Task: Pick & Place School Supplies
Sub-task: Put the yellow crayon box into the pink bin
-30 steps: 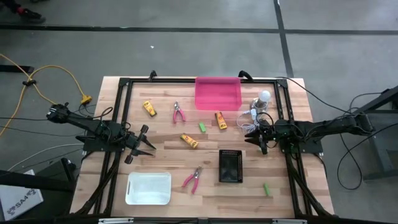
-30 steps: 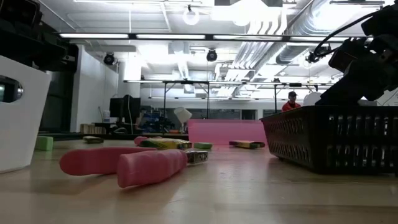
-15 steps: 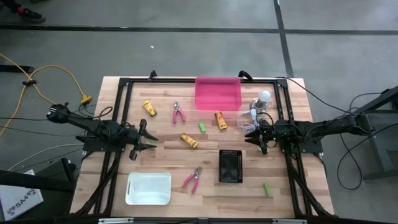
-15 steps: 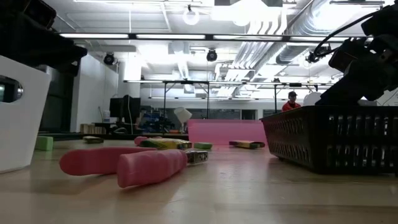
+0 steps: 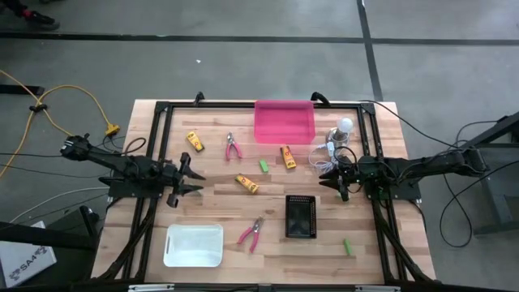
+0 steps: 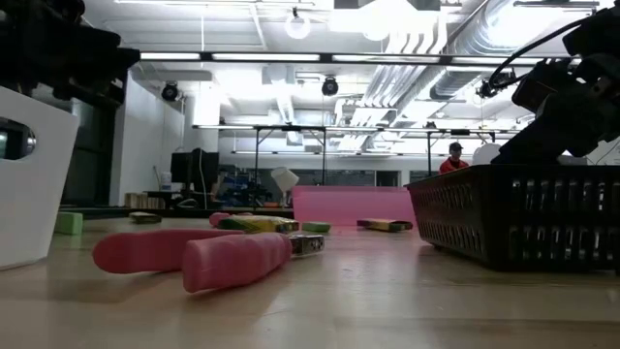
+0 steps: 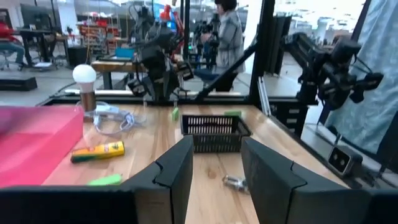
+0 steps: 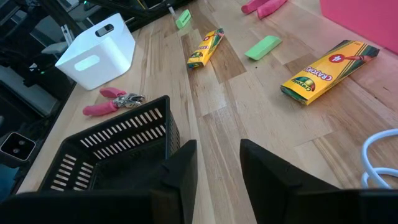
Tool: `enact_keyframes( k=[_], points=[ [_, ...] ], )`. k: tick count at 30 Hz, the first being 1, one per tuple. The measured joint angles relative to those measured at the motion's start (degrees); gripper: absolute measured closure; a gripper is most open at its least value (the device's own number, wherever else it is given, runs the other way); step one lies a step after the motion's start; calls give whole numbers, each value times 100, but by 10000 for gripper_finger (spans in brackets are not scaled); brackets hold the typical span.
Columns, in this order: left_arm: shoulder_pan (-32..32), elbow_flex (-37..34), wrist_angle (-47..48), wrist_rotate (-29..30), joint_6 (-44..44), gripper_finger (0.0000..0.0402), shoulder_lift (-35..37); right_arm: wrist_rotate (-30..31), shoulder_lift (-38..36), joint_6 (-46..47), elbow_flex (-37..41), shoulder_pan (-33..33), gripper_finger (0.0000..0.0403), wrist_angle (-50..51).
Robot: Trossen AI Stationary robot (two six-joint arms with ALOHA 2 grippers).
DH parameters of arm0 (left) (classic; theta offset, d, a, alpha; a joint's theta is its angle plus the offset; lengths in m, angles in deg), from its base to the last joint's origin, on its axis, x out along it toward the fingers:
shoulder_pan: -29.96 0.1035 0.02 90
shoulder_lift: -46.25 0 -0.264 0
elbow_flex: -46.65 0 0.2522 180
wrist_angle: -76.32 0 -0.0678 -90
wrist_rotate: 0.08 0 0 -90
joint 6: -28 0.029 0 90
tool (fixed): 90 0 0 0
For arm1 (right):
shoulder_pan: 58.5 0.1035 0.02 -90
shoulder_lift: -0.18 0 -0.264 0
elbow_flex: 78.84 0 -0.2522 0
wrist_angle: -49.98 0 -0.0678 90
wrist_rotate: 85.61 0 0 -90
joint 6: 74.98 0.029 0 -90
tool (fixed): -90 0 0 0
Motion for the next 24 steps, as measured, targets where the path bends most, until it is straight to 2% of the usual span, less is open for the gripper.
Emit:
enact_keyframes(
  k=[6,12,19,24],
  points=[
    [0,129,-160,198,232,269,-54,1,2,1,0,-1,292,-1],
    [13,508,-148,290,244,269,-533,-1,2,1,0,-1,292,1],
    [193,1183,-122,298,198,269,-1512,1,1,2,0,-1,292,-1],
    [335,1828,376,295,-76,269,-2305,0,2,0,0,-1,292,-1]
  ],
)
